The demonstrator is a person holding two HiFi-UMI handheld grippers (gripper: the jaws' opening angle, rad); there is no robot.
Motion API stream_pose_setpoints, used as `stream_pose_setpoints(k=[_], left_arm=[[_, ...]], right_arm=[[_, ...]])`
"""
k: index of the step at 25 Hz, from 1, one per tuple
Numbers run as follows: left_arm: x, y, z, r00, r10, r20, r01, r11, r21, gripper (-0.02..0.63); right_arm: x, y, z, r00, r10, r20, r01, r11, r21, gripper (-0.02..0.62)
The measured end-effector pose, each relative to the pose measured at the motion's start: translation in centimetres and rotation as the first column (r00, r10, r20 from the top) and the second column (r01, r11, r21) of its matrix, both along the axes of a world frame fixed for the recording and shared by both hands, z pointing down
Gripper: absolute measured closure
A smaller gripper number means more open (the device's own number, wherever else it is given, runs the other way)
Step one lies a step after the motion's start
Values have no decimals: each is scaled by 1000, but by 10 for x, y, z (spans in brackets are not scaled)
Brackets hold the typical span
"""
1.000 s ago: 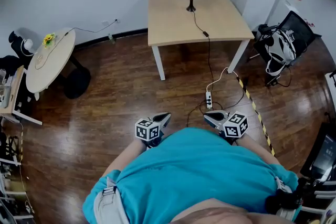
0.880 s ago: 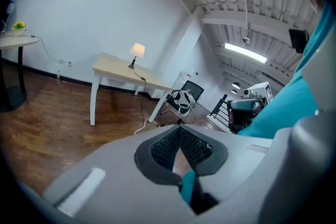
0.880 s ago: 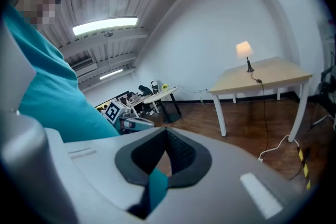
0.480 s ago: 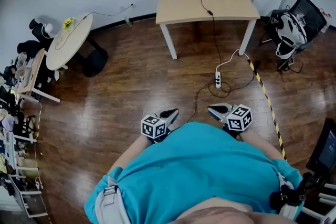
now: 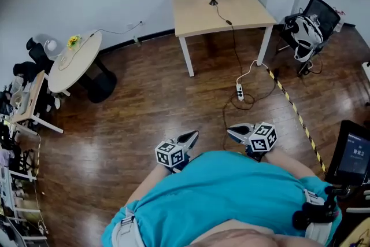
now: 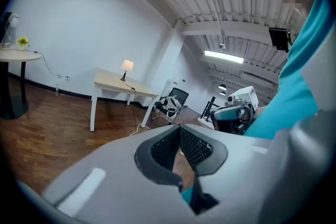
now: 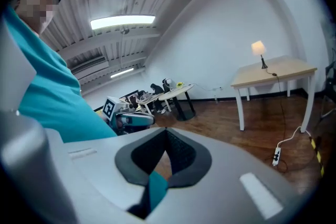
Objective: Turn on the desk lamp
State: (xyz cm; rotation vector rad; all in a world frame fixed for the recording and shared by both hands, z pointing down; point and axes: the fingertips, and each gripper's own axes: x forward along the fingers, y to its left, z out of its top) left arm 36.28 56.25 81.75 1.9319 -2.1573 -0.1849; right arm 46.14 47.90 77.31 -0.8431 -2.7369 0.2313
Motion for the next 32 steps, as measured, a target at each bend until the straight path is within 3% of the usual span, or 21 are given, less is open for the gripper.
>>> stream_pose_setpoints(k=[4, 10, 15, 17, 21, 25, 28, 32], left_arm=[[1, 68, -15, 999, 43, -33, -43, 999, 16, 606], [64, 95, -8, 1000, 17, 9, -18, 999, 36, 606], [143, 67, -18, 1000, -24, 13, 22, 995, 98, 606], [183, 38, -14, 999, -35, -24, 37, 994, 107, 606], [259, -24, 3, 999, 8, -43, -5, 999, 52, 606], [269, -38, 7, 998, -25, -59, 28, 998, 51, 606], [268, -36, -6, 999, -22, -32, 24, 998, 59, 606], [252, -18, -12, 1000, 12, -18, -11, 999, 32, 606]], right_arm=[[-5, 77, -19, 1000, -14, -8, 14, 1000, 26, 594], [61, 95, -4, 1000, -27, 9, 27, 999, 20, 594], [132, 65, 6, 996, -77, 53, 75, 997, 27, 594], [164, 40, 8, 995, -83, 56, 83, 997, 5, 594], [218, -14, 9, 994, -99, 51, 102, 994, -41, 594], [235, -35, 14, 992, -106, 62, 109, 993, -49, 595], [234, -26, 4, 990, -114, 82, 116, 993, -20, 595], [227, -1, 3, 995, -75, 64, 78, 996, -44, 595]])
